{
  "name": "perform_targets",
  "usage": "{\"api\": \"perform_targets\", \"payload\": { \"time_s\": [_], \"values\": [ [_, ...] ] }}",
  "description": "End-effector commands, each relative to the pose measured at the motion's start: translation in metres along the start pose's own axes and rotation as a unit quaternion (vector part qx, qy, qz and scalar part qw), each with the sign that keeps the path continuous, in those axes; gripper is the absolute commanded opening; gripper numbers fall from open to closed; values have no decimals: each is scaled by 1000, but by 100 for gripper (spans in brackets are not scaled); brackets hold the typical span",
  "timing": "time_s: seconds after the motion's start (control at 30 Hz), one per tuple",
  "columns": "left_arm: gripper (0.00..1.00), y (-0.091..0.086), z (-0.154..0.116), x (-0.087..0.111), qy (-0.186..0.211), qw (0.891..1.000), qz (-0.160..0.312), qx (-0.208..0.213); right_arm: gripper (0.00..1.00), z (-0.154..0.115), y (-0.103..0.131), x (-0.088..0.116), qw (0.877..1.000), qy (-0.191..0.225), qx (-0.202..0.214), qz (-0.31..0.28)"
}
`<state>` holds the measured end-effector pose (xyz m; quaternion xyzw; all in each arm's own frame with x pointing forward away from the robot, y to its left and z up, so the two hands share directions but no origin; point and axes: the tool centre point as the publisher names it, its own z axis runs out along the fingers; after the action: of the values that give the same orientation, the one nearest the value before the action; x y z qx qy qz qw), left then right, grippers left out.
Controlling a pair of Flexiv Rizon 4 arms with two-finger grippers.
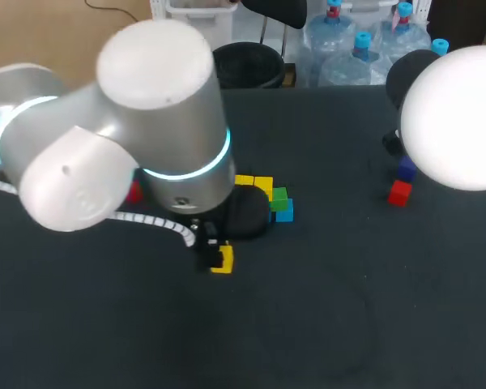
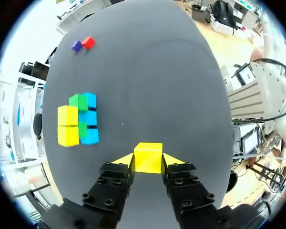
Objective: Place the blue cubes, place green cubes on the blue cubes, place the yellow cubes on the green cubes, then place the red cubes on the yellow cubes, and place purple cube on the red cubes.
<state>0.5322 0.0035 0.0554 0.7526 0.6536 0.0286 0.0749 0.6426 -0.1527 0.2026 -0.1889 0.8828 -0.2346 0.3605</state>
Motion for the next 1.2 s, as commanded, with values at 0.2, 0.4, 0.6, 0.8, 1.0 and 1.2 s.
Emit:
{"api": "perform_targets", "payload": {
  "time_s": [0.2, 0.4, 0.6, 0.8, 1.0, 1.2],
  "values": [
    [0, -1, -20, -56, -27, 998, 58, -9, 100, 0, -1, 1, 1000, -2, -1, 0],
    [0, -4, -27, -78, -38, 996, 80, -13, 100, 0, -1, 1, 1000, -2, -1, 0],
    [0, -18, -19, -88, -54, 995, 89, 5, 100, 0, -1, 1, 1000, -2, -1, 0],
    [0, -28, -7, -85, -60, 994, 93, 17, 100, 0, -1, 1, 1000, -2, -1, 0],
    [0, -18, 12, -76, -33, 996, 80, 8, 100, 0, -1, 1, 1000, -2, -1, 0],
    [0, -10, 26, -70, -13, 997, 72, 6, 100, 0, -1, 1, 1000, -2, -1, 0]
  ]
}}
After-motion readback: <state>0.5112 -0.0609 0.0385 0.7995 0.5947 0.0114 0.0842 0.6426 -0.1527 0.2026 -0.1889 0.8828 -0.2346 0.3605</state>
